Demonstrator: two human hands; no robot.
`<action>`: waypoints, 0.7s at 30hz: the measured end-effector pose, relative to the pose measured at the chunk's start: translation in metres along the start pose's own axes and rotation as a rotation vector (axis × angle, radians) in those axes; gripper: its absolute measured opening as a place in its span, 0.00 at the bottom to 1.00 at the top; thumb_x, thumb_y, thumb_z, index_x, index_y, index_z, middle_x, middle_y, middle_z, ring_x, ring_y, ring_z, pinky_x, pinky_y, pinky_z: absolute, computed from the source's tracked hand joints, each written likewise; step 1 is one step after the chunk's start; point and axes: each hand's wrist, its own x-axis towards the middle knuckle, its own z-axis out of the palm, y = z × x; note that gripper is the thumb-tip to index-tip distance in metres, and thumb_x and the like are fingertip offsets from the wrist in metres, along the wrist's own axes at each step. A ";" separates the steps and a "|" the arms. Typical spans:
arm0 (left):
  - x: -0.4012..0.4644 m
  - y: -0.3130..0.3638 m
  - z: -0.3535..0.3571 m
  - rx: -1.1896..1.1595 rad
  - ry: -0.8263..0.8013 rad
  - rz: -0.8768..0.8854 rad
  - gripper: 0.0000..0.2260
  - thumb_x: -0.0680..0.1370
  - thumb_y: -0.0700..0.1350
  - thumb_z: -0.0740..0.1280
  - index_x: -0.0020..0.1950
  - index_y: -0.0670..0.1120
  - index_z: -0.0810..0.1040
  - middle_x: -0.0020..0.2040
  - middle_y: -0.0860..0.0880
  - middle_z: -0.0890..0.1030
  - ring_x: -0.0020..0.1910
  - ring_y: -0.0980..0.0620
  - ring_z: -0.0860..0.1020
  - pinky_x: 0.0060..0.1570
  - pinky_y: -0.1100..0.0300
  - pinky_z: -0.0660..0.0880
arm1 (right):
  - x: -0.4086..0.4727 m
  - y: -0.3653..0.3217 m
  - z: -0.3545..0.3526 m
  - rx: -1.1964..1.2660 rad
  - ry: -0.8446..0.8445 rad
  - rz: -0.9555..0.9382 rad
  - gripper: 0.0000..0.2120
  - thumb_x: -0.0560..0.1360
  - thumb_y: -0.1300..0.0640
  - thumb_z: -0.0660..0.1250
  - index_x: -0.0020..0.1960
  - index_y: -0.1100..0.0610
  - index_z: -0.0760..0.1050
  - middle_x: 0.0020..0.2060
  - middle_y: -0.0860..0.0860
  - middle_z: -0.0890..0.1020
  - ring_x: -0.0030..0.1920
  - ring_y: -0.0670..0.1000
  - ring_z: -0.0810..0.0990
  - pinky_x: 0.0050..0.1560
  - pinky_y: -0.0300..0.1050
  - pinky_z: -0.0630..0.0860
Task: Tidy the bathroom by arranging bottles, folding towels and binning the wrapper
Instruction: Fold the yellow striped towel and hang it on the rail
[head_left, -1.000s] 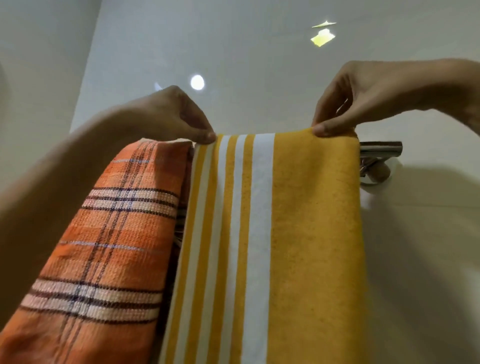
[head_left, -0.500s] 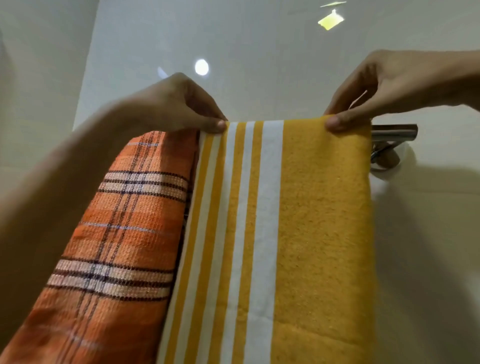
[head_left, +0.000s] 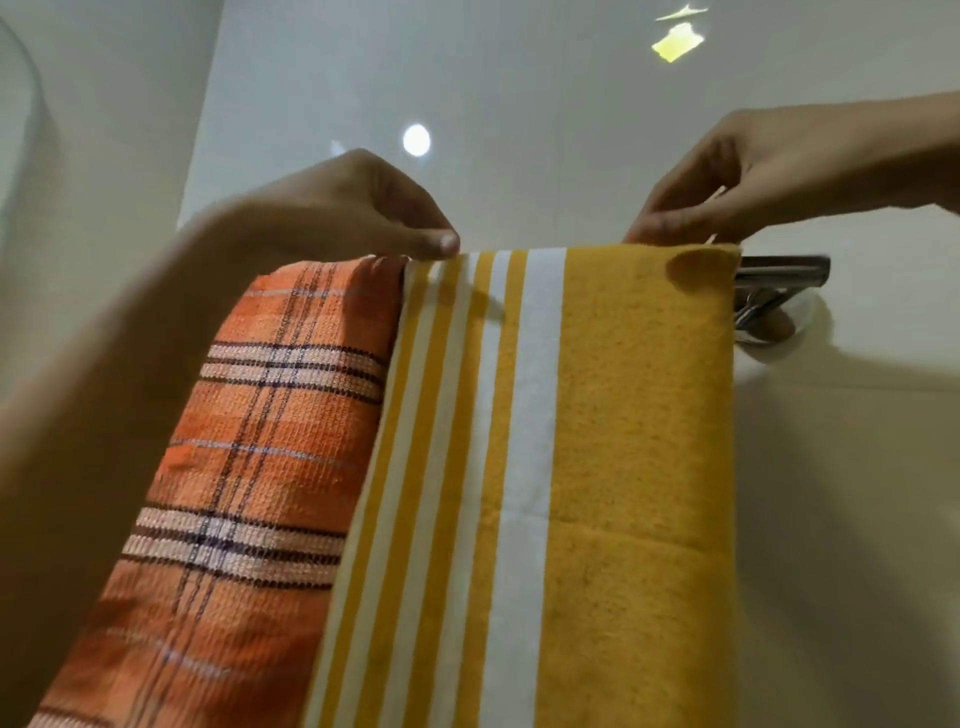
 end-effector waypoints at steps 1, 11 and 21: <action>-0.004 0.000 0.005 0.059 0.019 0.041 0.08 0.66 0.57 0.71 0.42 0.57 0.83 0.38 0.65 0.83 0.42 0.71 0.79 0.39 0.73 0.72 | -0.003 -0.001 0.002 -0.032 0.007 -0.018 0.13 0.63 0.36 0.66 0.45 0.36 0.82 0.42 0.34 0.84 0.44 0.33 0.81 0.33 0.28 0.75; 0.025 0.009 0.024 0.275 0.196 -0.007 0.05 0.74 0.39 0.69 0.47 0.45 0.83 0.46 0.47 0.83 0.47 0.52 0.79 0.46 0.69 0.71 | 0.025 -0.007 0.003 -0.304 0.083 0.130 0.05 0.75 0.56 0.68 0.51 0.53 0.81 0.44 0.47 0.82 0.43 0.46 0.79 0.40 0.40 0.76; -0.004 0.006 0.019 0.058 0.001 -0.109 0.09 0.69 0.58 0.69 0.47 0.60 0.82 0.41 0.65 0.82 0.42 0.70 0.79 0.40 0.72 0.70 | 0.008 -0.002 0.009 -0.084 0.023 0.076 0.15 0.66 0.36 0.62 0.42 0.44 0.79 0.41 0.39 0.81 0.42 0.42 0.79 0.37 0.34 0.72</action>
